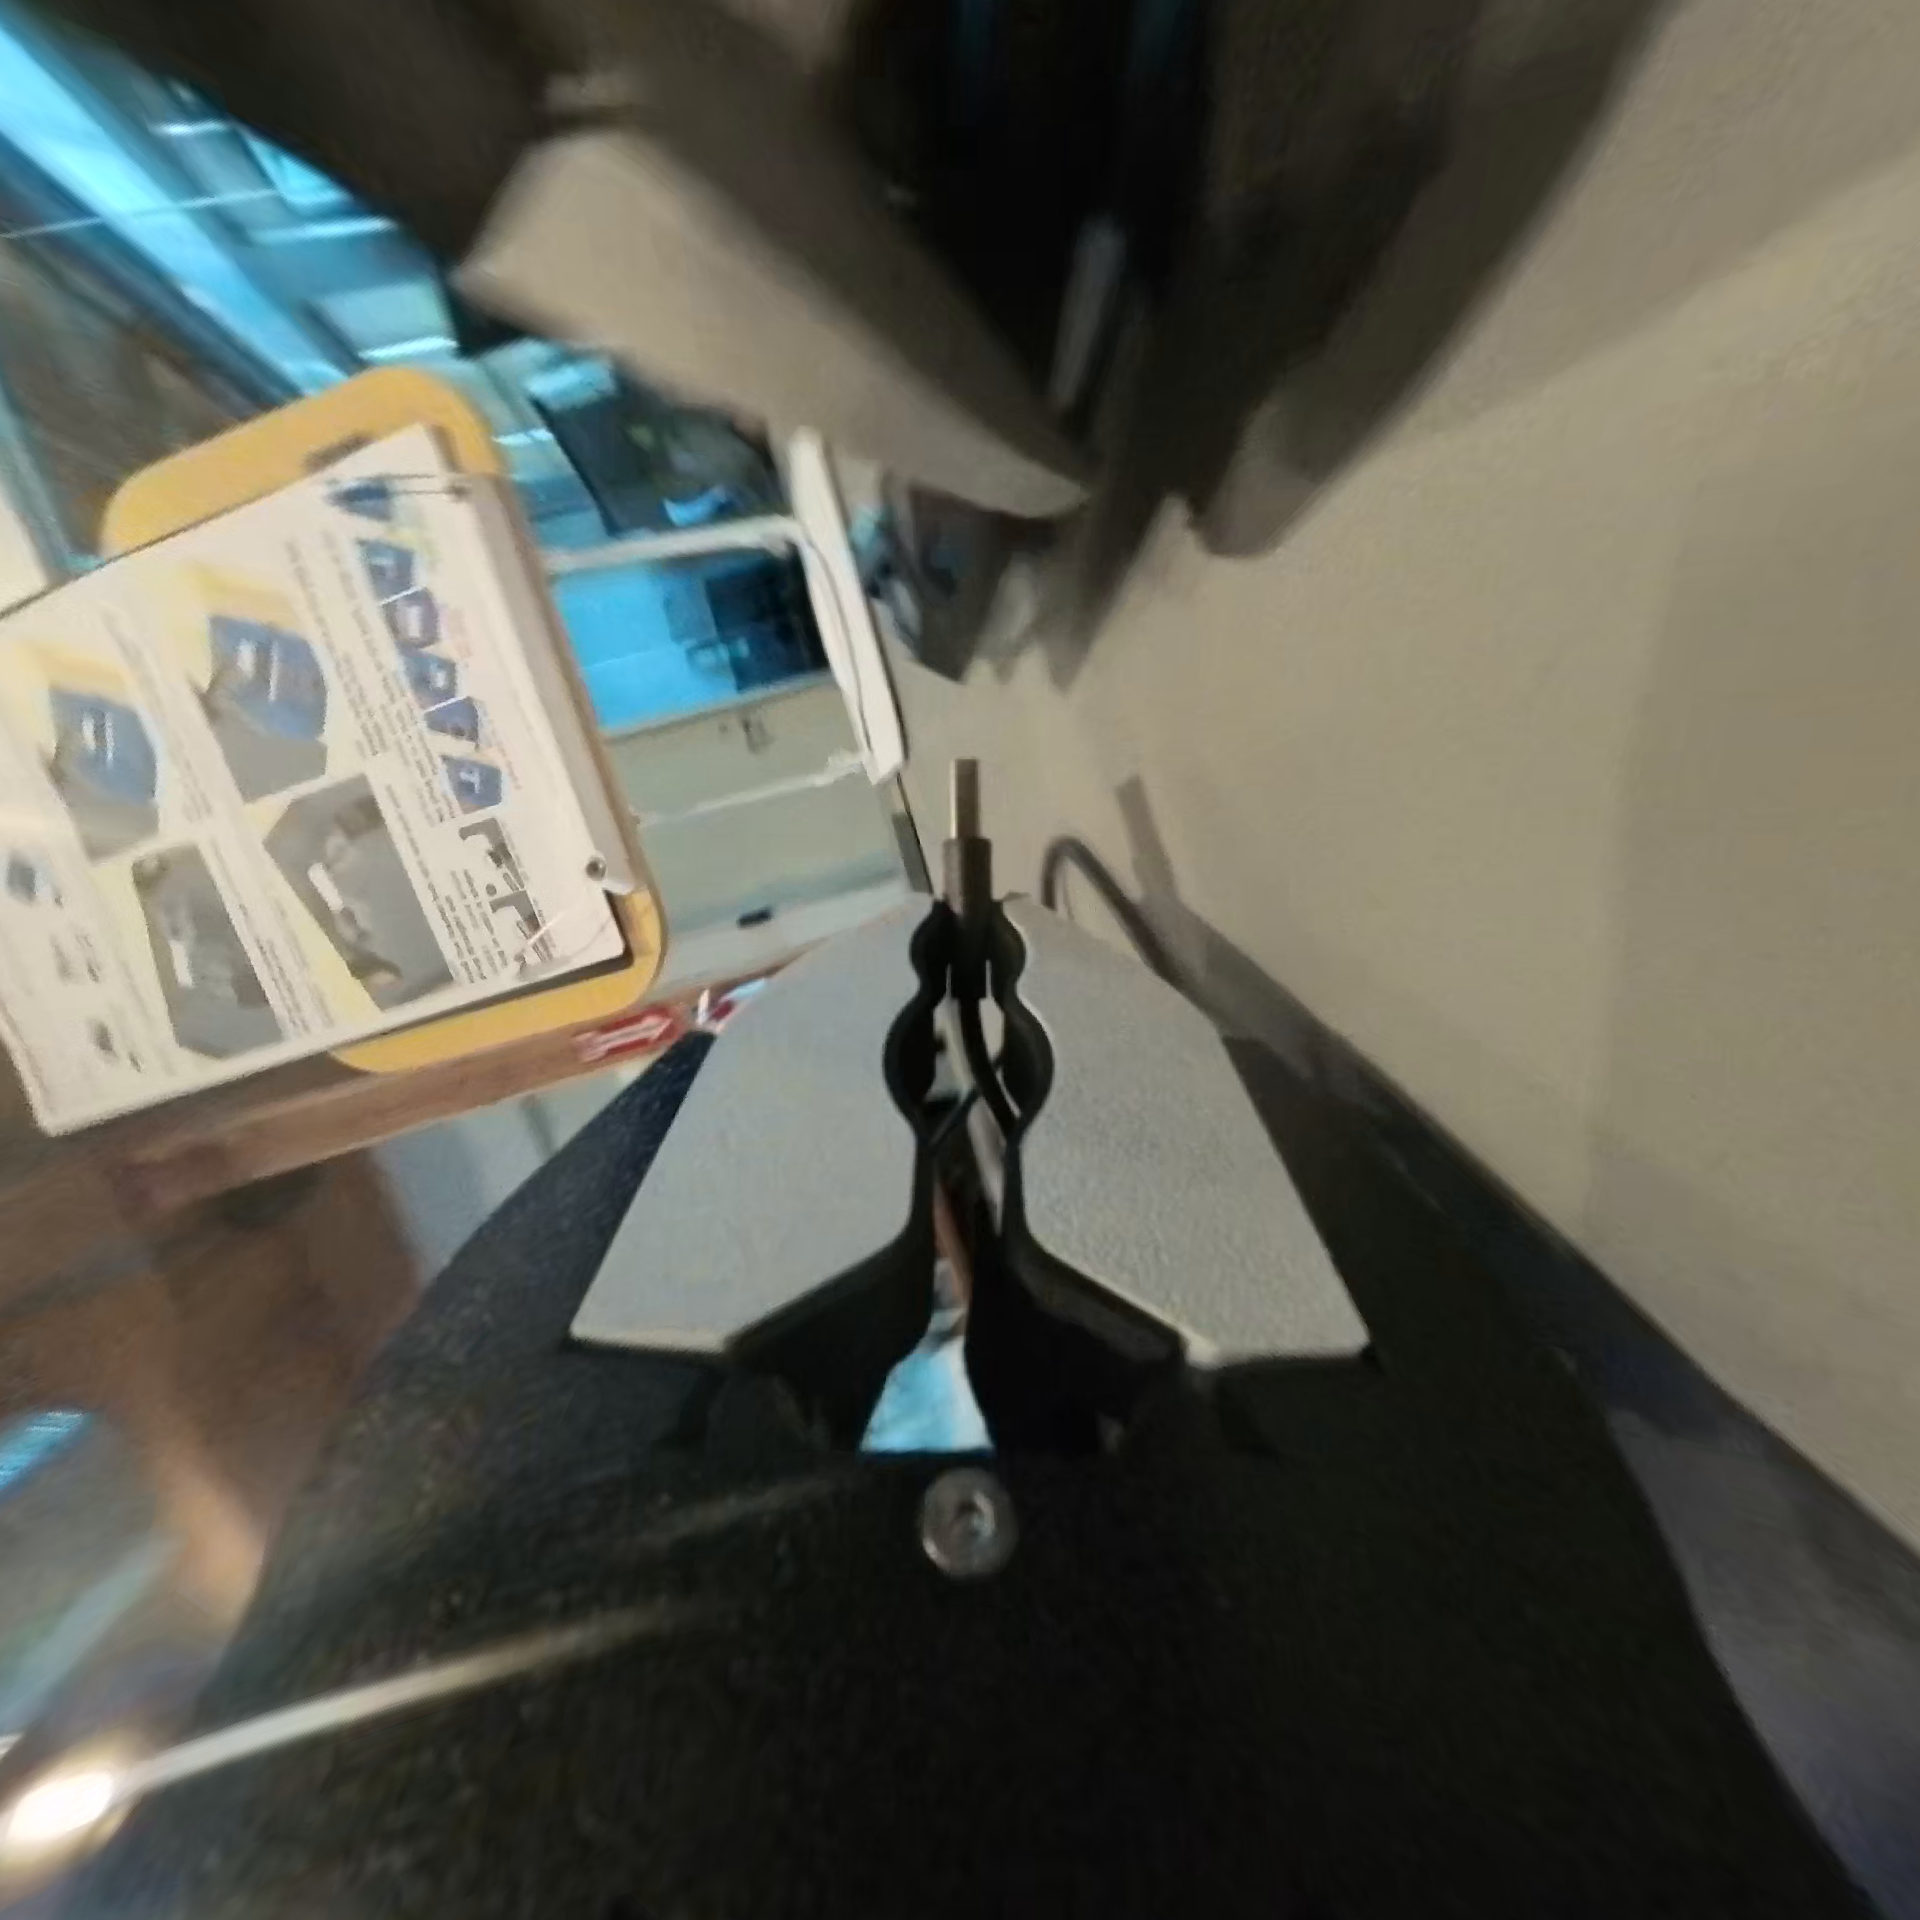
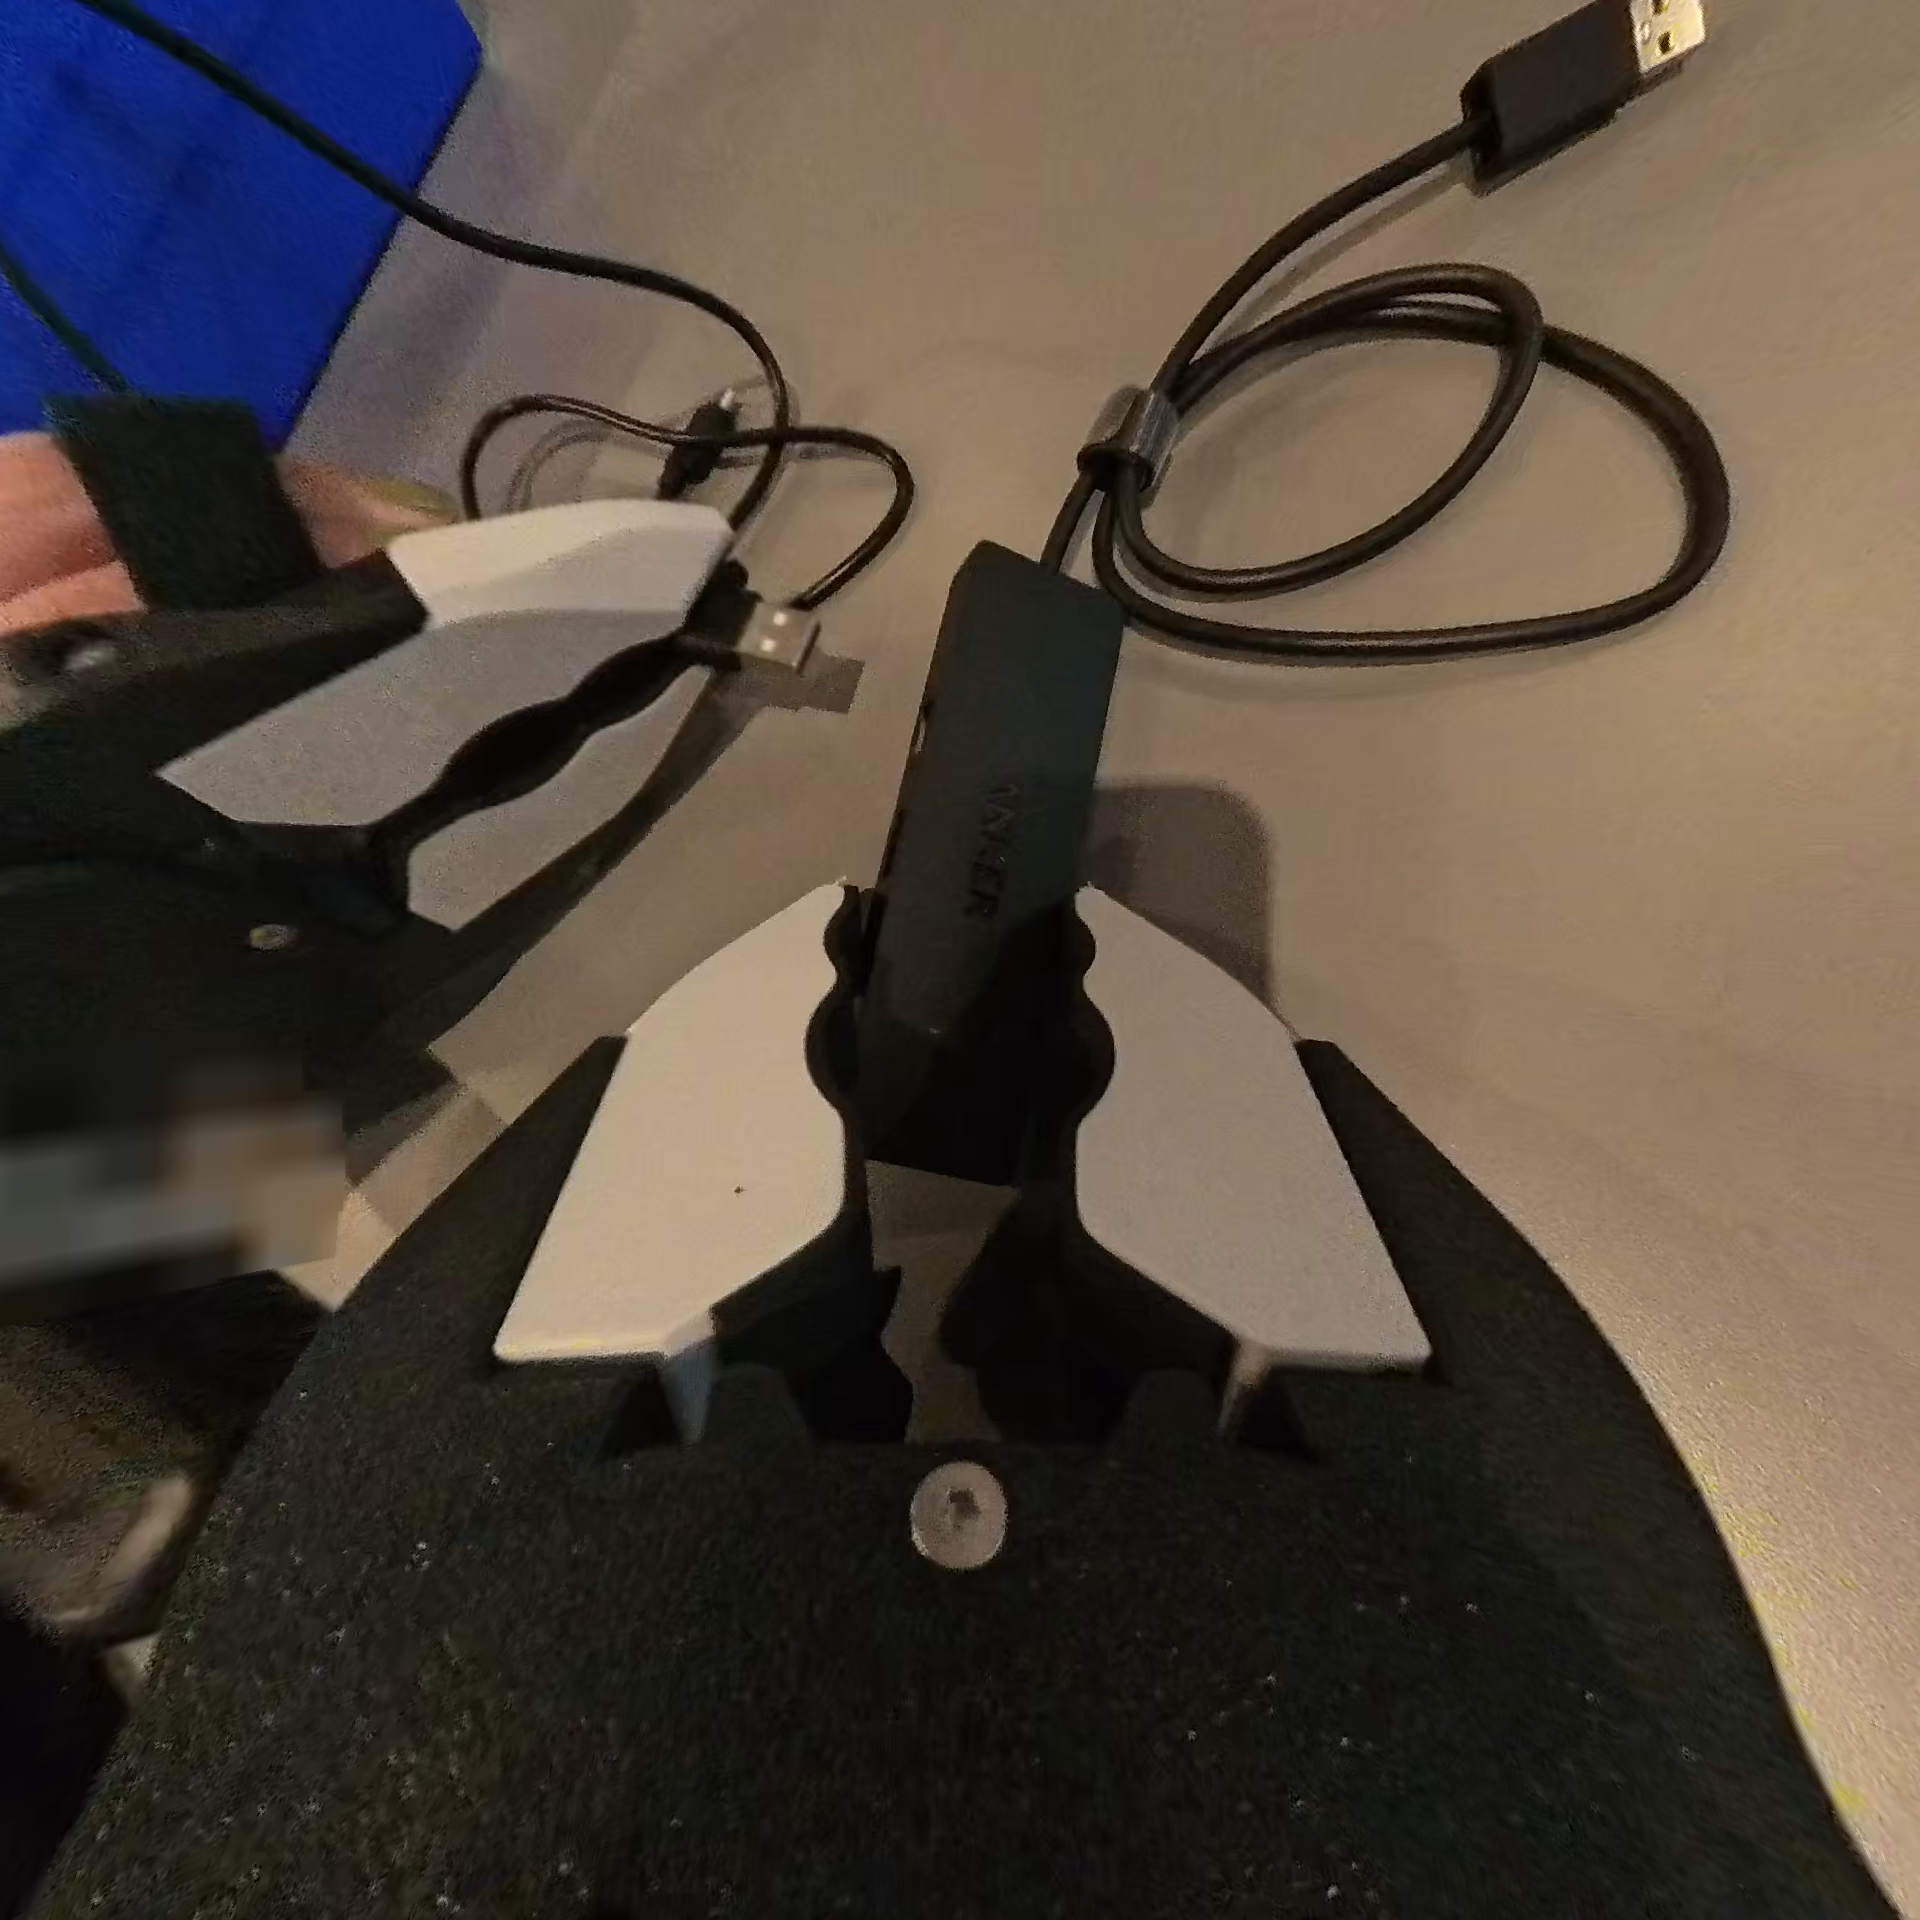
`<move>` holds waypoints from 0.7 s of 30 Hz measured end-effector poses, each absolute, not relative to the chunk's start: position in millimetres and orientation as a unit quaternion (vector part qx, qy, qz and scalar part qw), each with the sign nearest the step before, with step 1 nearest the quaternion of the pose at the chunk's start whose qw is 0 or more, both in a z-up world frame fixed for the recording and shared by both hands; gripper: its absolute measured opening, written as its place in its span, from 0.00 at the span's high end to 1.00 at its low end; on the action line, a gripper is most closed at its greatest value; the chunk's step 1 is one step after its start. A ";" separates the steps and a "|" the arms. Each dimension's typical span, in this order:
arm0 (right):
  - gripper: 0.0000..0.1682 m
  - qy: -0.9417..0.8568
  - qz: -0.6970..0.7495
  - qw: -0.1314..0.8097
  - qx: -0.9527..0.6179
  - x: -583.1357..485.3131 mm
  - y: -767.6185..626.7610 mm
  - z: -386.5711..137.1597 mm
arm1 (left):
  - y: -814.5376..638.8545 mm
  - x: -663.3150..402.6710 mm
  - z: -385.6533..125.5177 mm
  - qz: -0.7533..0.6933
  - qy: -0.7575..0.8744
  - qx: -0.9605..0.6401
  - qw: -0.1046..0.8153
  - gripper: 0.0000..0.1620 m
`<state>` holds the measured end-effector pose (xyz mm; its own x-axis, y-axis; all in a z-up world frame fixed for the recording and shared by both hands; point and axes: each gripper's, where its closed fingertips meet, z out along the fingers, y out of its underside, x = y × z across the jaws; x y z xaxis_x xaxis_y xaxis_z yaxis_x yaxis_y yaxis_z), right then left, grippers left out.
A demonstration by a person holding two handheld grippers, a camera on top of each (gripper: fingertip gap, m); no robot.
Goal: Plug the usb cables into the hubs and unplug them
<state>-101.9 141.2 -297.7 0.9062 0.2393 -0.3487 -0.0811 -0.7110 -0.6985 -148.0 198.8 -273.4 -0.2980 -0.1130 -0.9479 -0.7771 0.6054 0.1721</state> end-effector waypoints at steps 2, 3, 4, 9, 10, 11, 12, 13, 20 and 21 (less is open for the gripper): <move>0.78 -0.040 0.223 0.376 -0.899 -102.0 141.1 -297.2 | 192.6 -143.7 -263.9 0.275 0.724 -0.310 0.552 0.96; 0.78 -0.039 0.227 0.375 -0.898 -102.1 141.0 -296.9 | 188.3 -140.7 -258.3 0.247 0.715 -0.311 0.575 0.95; 0.78 -0.039 0.230 0.375 -0.897 -102.2 140.8 -296.7 | 182.0 -136.9 -253.1 0.207 0.707 -0.309 0.601 0.96; 0.78 -0.038 0.237 0.374 -0.896 -102.3 140.7 -296.4 | 153.7 -132.6 -224.4 -0.052 0.652 -0.318 0.687 0.96; 0.78 -0.038 0.236 0.374 -0.896 -102.3 140.6 -296.4 | 152.3 -134.1 -220.1 -0.088 0.643 -0.325 0.688 0.96; 0.78 -0.038 0.236 0.374 -0.896 -102.4 140.7 -296.4 | 151.0 -135.7 -216.0 -0.117 0.635 -0.331 0.689 0.96; 0.78 -0.038 0.236 0.374 -0.896 -102.4 140.7 -296.4 | 150.1 -137.3 -212.5 -0.138 0.626 -0.334 0.691 0.96; 0.78 -0.038 0.235 0.374 -0.896 -102.3 140.8 -296.5 | 148.4 -138.2 -210.9 -0.156 0.623 -0.335 0.690 0.96; 0.78 -0.039 0.236 0.375 -0.896 -102.1 140.8 -296.4 | 147.8 -141.1 -207.1 -0.209 0.608 -0.350 0.681 0.96; 0.78 -0.039 0.236 0.375 -0.896 -102.1 140.8 -296.4 | 148.4 -141.1 -207.8 -0.207 0.609 -0.351 0.680 0.96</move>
<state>-102.1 140.8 -296.4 0.8859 0.2463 -0.3932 -0.1070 -0.7163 -0.6896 -141.1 148.4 -207.8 0.1725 -0.7102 -0.6826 -0.1457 0.6669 -0.7307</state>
